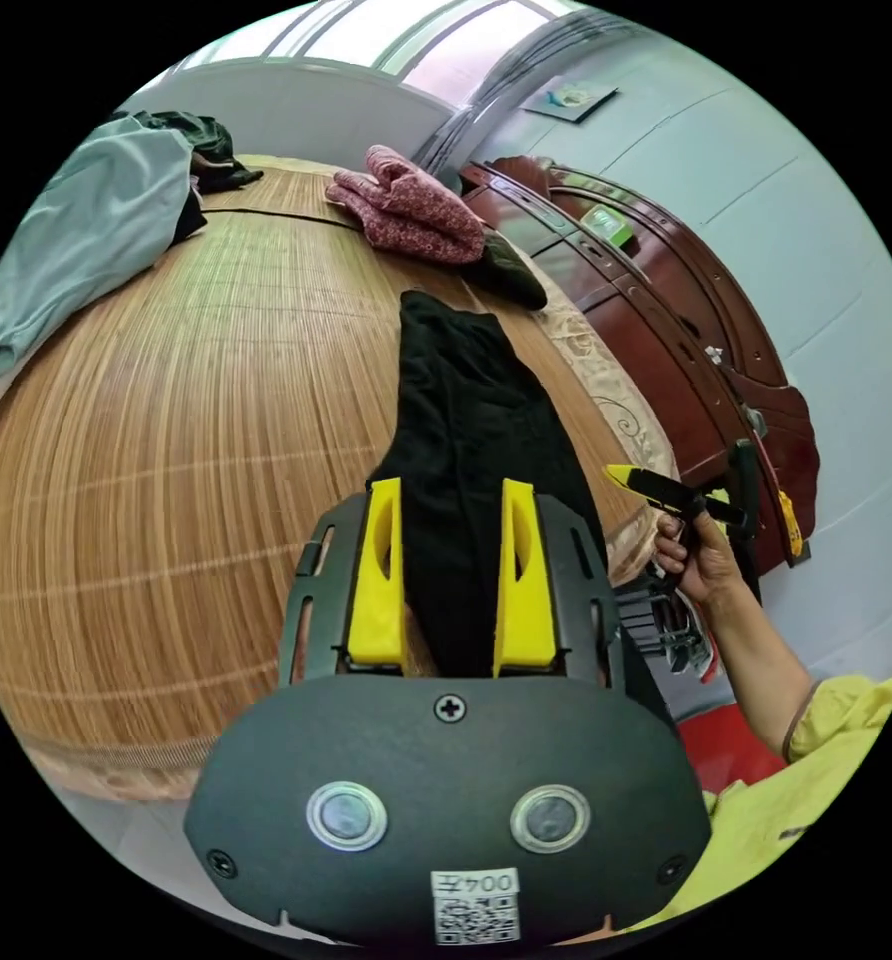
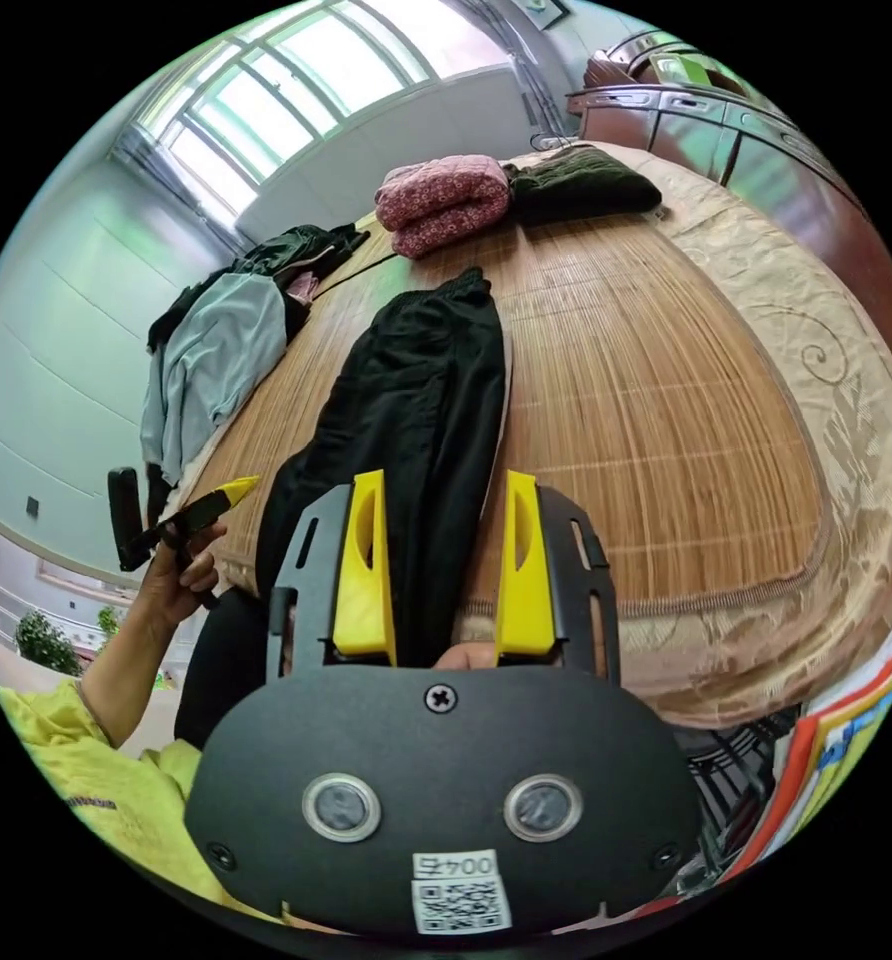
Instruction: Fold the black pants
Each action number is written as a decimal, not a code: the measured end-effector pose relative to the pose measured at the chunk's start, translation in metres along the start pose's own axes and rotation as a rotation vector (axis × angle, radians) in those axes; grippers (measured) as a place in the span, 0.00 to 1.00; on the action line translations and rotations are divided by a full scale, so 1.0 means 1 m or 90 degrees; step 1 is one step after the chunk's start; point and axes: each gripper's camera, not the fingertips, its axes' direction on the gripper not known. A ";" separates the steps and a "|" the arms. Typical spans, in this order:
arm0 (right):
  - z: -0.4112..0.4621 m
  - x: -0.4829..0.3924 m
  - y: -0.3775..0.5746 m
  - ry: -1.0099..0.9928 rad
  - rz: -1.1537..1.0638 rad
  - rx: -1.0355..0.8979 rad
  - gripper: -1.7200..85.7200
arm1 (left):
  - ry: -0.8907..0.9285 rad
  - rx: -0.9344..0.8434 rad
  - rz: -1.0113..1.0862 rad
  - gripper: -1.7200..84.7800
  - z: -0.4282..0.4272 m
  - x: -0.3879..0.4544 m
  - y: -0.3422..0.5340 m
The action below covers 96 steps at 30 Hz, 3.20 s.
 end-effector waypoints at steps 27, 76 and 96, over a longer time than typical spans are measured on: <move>0.085 -0.037 -0.144 0.145 -0.023 -0.045 0.11 | -0.172 -0.069 0.083 0.11 0.097 0.043 -0.147; -0.053 -0.145 0.227 -0.008 -0.287 0.001 0.15 | -0.149 -0.089 0.433 0.13 0.023 0.200 0.175; -0.022 -0.143 0.228 0.014 -0.284 -0.025 0.05 | -0.151 -0.085 0.443 0.05 0.026 0.209 0.177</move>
